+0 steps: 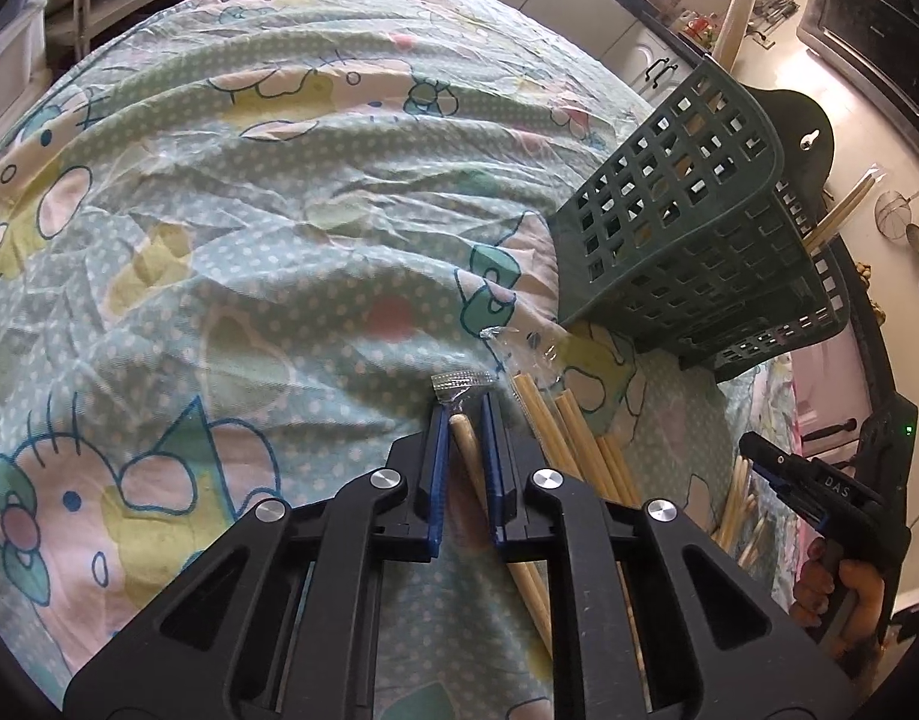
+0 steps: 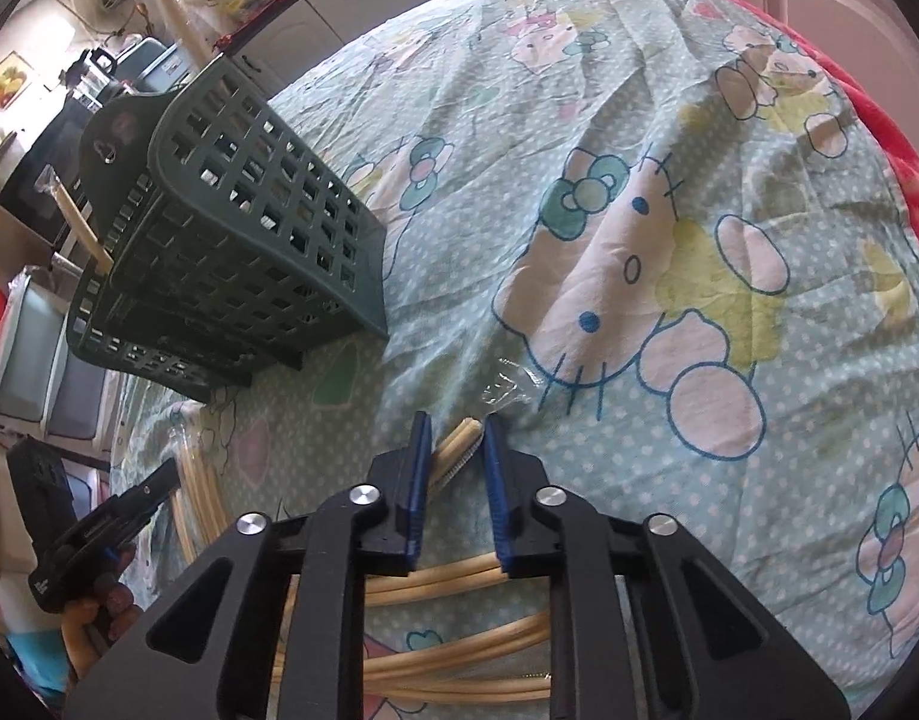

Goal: Organize utensils
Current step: 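Lower the left tool onto another wrapped chopstick pair and close it, then lift the chopsticks with the left tool and lower them into the caddy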

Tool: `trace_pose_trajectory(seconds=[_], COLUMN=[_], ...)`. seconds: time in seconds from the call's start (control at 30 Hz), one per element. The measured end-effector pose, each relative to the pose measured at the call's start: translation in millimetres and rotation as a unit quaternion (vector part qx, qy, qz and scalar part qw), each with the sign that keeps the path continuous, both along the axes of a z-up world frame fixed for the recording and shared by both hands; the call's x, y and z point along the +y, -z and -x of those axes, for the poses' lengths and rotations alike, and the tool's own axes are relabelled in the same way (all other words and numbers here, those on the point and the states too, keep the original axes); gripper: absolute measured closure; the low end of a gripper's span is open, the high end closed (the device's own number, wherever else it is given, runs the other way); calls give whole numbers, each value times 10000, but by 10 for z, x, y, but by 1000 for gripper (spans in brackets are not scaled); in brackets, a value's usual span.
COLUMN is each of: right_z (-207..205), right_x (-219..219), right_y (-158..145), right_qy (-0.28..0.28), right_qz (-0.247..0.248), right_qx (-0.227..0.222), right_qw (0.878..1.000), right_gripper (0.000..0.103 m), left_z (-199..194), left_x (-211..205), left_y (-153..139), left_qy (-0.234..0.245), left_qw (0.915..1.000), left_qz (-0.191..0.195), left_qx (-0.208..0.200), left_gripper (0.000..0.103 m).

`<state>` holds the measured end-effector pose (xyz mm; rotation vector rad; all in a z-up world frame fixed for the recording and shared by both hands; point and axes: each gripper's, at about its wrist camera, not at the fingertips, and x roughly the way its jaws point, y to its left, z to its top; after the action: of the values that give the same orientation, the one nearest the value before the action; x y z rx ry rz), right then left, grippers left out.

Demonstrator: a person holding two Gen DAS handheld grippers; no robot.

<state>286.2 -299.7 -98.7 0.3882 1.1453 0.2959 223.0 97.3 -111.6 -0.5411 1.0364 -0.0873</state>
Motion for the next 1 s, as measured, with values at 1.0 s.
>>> trace_pose_trajectory(seconds=[1.0], right_z=[601], right_x=[736], right_y=[-1078], right_qy=[-1385], right_qz=[136], right_qx=[-1613], right_qw=[9770], right_gripper=[97], left_z=[409], left_x=[-118], left_y=[-995], left_qy=[362], left_qw=[9913], left_qz=[69], left_qx=[-1264], left_gripper=[100])
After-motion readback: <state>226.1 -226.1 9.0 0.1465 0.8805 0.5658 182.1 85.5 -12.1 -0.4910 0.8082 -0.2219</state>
